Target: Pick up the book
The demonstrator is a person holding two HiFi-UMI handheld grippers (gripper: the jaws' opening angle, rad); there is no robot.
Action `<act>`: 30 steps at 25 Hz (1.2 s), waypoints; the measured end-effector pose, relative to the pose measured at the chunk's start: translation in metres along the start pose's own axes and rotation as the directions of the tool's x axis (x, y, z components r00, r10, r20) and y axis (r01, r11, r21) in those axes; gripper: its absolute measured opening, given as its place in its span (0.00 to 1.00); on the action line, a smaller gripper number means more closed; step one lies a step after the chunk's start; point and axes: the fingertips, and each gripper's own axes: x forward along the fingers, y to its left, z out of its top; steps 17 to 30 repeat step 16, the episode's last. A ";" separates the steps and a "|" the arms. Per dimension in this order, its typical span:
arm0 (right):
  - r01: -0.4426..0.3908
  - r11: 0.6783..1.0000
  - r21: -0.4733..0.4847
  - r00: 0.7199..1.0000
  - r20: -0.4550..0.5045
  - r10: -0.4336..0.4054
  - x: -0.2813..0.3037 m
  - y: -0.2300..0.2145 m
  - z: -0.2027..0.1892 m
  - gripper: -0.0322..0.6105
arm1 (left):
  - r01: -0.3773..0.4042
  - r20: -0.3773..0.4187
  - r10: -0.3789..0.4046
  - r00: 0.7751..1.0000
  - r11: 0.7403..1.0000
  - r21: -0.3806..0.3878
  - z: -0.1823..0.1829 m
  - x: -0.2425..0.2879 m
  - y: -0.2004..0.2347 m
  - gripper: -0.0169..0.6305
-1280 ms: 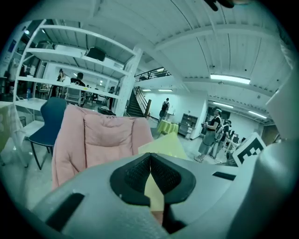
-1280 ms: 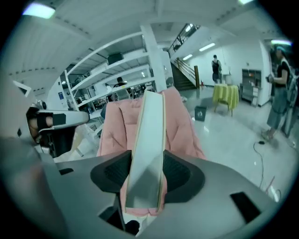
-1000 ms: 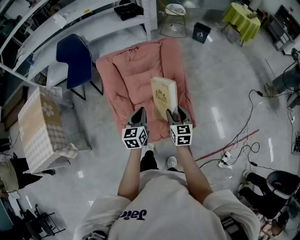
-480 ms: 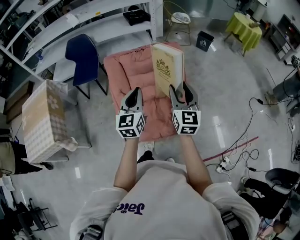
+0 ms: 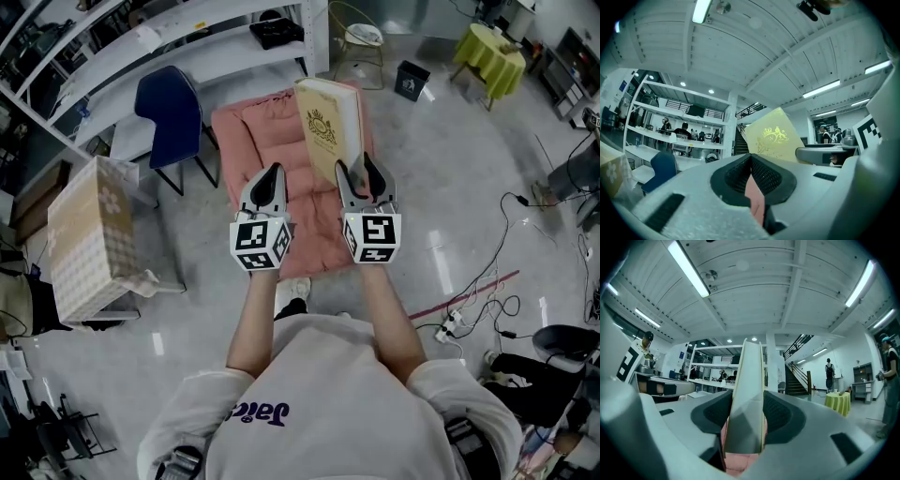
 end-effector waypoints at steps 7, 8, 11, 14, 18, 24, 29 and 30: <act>-0.015 1.000 -0.027 0.999 -0.047 0.014 -0.006 -0.011 -0.017 0.38 | 0.025 -0.015 -0.025 1.000 1.000 -0.011 -0.010 0.006 -0.020 0.05; -0.017 0.999 -0.036 0.998 -0.053 0.015 -0.006 -0.013 -0.020 0.38 | 0.030 -0.017 -0.031 0.999 1.000 -0.007 -0.011 0.007 -0.023 0.05; -0.014 0.999 -0.043 0.998 -0.061 0.012 -0.005 -0.017 -0.024 0.38 | 0.038 -0.019 -0.038 0.999 0.999 -0.003 -0.012 0.009 -0.026 0.05; -0.010 1.000 -0.028 0.998 -0.062 0.008 0.002 -0.016 -0.023 0.38 | 0.036 -0.014 -0.036 0.999 0.999 -0.008 -0.009 0.012 -0.018 0.05; -0.012 1.000 -0.024 0.998 -0.063 0.011 0.007 -0.014 -0.021 0.38 | 0.032 -0.012 -0.033 0.999 0.999 -0.012 -0.007 0.014 -0.012 0.05; -0.012 1.000 -0.024 0.998 -0.063 0.011 0.007 -0.014 -0.021 0.38 | 0.032 -0.012 -0.033 0.999 0.999 -0.012 -0.007 0.014 -0.012 0.05; -0.012 1.000 -0.024 0.998 -0.063 0.011 0.007 -0.014 -0.021 0.38 | 0.032 -0.012 -0.033 0.999 0.999 -0.012 -0.007 0.014 -0.012 0.05; -0.012 1.000 -0.024 0.998 -0.063 0.011 0.007 -0.014 -0.021 0.38 | 0.032 -0.012 -0.033 0.999 0.999 -0.012 -0.007 0.014 -0.012 0.05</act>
